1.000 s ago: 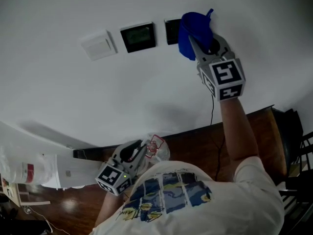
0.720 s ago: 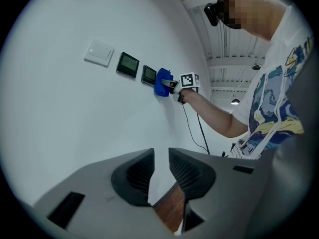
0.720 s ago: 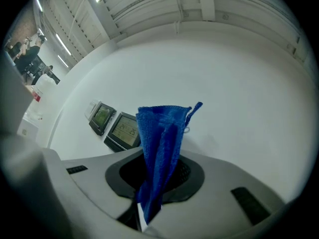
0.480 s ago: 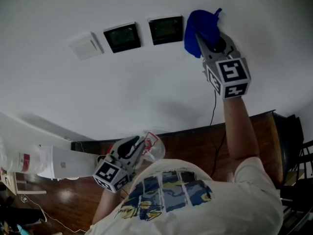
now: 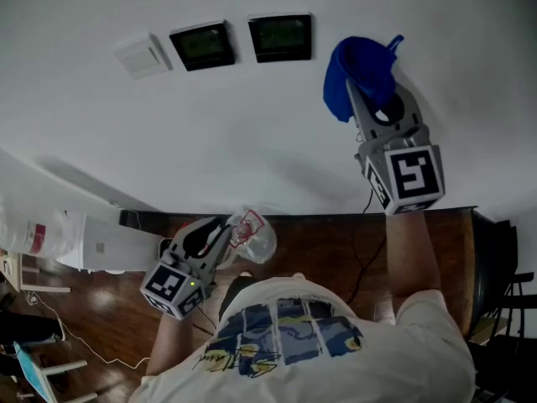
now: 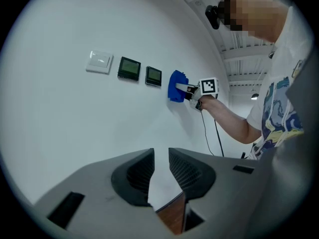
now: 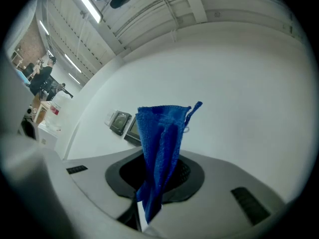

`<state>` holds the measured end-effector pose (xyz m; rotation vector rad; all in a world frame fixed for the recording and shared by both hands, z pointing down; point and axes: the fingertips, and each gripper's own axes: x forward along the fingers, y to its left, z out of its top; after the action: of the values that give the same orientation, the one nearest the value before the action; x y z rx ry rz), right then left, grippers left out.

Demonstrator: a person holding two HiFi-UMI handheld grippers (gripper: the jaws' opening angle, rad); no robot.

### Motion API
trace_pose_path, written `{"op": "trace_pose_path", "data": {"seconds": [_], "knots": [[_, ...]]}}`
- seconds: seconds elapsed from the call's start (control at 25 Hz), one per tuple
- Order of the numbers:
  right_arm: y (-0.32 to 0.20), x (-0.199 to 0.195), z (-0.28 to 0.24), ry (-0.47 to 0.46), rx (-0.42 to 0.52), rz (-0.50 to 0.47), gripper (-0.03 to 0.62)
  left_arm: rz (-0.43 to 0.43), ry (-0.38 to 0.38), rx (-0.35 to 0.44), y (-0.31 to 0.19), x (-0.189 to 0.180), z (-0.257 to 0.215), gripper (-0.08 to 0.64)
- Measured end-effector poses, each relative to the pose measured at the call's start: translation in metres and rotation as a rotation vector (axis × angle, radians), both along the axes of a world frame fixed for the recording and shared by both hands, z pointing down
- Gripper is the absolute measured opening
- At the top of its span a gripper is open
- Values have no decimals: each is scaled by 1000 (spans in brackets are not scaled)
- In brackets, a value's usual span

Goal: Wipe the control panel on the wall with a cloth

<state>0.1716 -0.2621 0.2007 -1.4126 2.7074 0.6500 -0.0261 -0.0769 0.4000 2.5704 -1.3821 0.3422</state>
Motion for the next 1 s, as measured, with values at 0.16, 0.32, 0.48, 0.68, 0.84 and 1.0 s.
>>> {"op": "trace_pose_path", "data": {"seconds": [0.16, 0.32, 0.48, 0.68, 0.84, 1.0], "knots": [[35, 8, 37, -16, -58, -31, 75, -24, -52, 13, -5, -4, -8, 73], [77, 19, 75, -55, -151, -1, 75, -20, -68, 52, -9, -12, -21, 74], [130, 21, 105, -55, -220, 36, 75, -4, -40, 107, -4, -23, -35, 74], [181, 4, 127, -21, -278, 72, 75, 39, -3, 138, 15, -39, -41, 74], [198, -10, 129, -12, -266, 62, 75, 80, 38, 149, 37, -46, -45, 74], [215, -30, 127, -27, -279, 61, 74, 99, 51, 139, 64, -59, -40, 73]]}}
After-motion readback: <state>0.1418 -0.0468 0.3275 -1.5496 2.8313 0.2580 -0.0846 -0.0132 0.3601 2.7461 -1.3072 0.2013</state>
